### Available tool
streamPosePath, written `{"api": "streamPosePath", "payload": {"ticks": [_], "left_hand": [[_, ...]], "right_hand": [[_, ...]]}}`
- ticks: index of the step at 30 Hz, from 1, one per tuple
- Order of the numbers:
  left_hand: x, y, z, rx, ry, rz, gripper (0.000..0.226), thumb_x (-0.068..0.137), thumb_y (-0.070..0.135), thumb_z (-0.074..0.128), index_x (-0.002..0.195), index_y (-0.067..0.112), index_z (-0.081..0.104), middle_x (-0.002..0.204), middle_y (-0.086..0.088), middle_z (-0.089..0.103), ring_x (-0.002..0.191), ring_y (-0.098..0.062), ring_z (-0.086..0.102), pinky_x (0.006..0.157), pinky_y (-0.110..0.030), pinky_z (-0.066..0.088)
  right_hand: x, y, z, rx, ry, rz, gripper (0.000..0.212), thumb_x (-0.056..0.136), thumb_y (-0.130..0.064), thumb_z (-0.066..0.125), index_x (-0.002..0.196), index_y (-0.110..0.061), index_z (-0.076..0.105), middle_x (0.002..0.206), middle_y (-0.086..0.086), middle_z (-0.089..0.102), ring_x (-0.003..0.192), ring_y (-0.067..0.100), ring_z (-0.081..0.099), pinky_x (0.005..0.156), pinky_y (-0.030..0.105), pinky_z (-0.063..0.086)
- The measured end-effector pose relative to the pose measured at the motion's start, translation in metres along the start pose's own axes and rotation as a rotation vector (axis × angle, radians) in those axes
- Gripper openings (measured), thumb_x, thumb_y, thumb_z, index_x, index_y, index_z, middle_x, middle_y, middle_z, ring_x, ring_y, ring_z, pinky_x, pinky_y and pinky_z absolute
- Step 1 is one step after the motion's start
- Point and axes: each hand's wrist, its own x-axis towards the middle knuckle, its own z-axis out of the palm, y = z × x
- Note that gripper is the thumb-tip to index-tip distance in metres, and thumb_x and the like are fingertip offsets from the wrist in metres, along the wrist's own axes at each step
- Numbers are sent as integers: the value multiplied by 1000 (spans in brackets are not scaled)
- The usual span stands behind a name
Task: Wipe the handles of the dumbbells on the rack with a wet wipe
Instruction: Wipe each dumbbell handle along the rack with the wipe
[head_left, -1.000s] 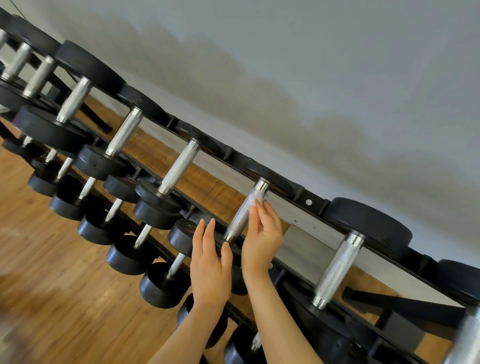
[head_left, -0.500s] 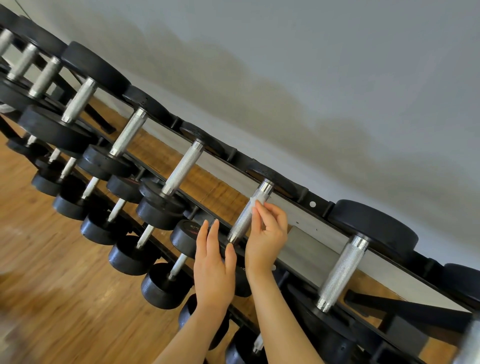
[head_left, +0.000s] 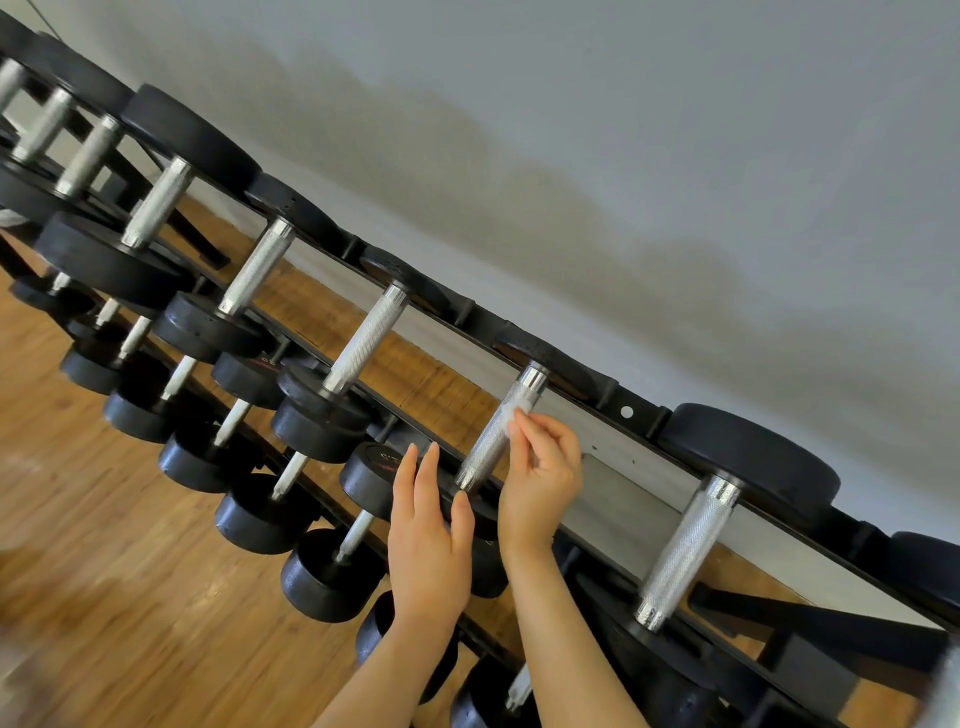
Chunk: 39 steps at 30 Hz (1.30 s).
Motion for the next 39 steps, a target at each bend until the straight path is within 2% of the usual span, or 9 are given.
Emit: {"api": "streamPosePath", "payload": {"ticks": [6, 10, 13, 19, 22, 26, 30, 33, 39], "left_hand": [[-1, -3, 1, 3, 17, 7, 56, 101, 31, 43, 154, 28, 25, 163, 11, 12, 106, 43, 6, 97, -22, 27], [-1, -7, 2, 14, 38, 26, 59, 97, 39, 39, 154, 31, 25, 163, 10, 13, 123, 21, 11, 97, -20, 26], [0, -8, 3, 22, 37, 37, 58, 98, 37, 40, 153, 29, 26, 163, 9, 14, 122, 26, 10, 91, -8, 21], [-2, -5, 3, -6, 27, 28, 56, 101, 30, 46, 154, 26, 27, 163, 7, 13, 101, 42, 19, 94, -24, 31], [-1, -6, 2, -16, 26, 29, 56, 100, 32, 45, 153, 27, 27, 163, 8, 13, 101, 37, 28, 91, -23, 32], [-1, -8, 3, -1, 38, 39, 56, 100, 30, 45, 153, 28, 26, 163, 9, 13, 110, 41, 7, 95, -22, 28], [-1, -10, 4, 23, 46, 39, 58, 99, 37, 42, 154, 32, 23, 163, 13, 10, 131, 10, 32, 97, -23, 31], [-2, -9, 3, 16, 34, 30, 58, 100, 36, 43, 154, 32, 22, 163, 13, 10, 110, 33, 28, 95, -23, 32], [-1, -10, 4, 17, 33, 30, 58, 99, 39, 41, 153, 33, 22, 163, 13, 10, 122, 23, 17, 97, -22, 28]], "right_hand": [[37, -4, 6, 24, 118, 82, 17, 88, -8, 67, 104, -8, 73, 101, 4, 61, 88, 14, 65, 75, 26, 58], [18, -6, 7, 28, 89, 85, 18, 88, -7, 66, 105, -8, 73, 100, 1, 60, 89, 14, 64, 75, 26, 58], [0, -5, 4, 4, 49, 90, 19, 89, -9, 65, 106, -10, 73, 103, 0, 61, 91, 12, 64, 75, 28, 58], [20, -11, 1, 22, 76, 123, 20, 89, -6, 66, 107, -10, 73, 104, 0, 65, 93, 8, 65, 77, 18, 55], [19, -12, 4, 38, 89, 145, 19, 88, -5, 66, 105, -9, 73, 106, 3, 64, 96, 7, 64, 78, 18, 55], [-4, -10, 1, 35, 35, 142, 19, 87, -5, 67, 104, -10, 74, 106, 1, 63, 95, 8, 64, 78, 23, 57], [1, -9, -4, 34, -2, 142, 19, 85, -5, 69, 102, -12, 74, 105, 2, 60, 92, 11, 63, 76, 22, 57], [7, -10, -3, 34, 6, 163, 19, 86, -7, 69, 103, -15, 73, 105, 3, 60, 93, 13, 63, 76, 20, 56], [-13, -12, -7, -11, -70, 120, 21, 85, -8, 69, 103, -18, 73, 102, -2, 60, 93, 10, 63, 76, 17, 54]]}}
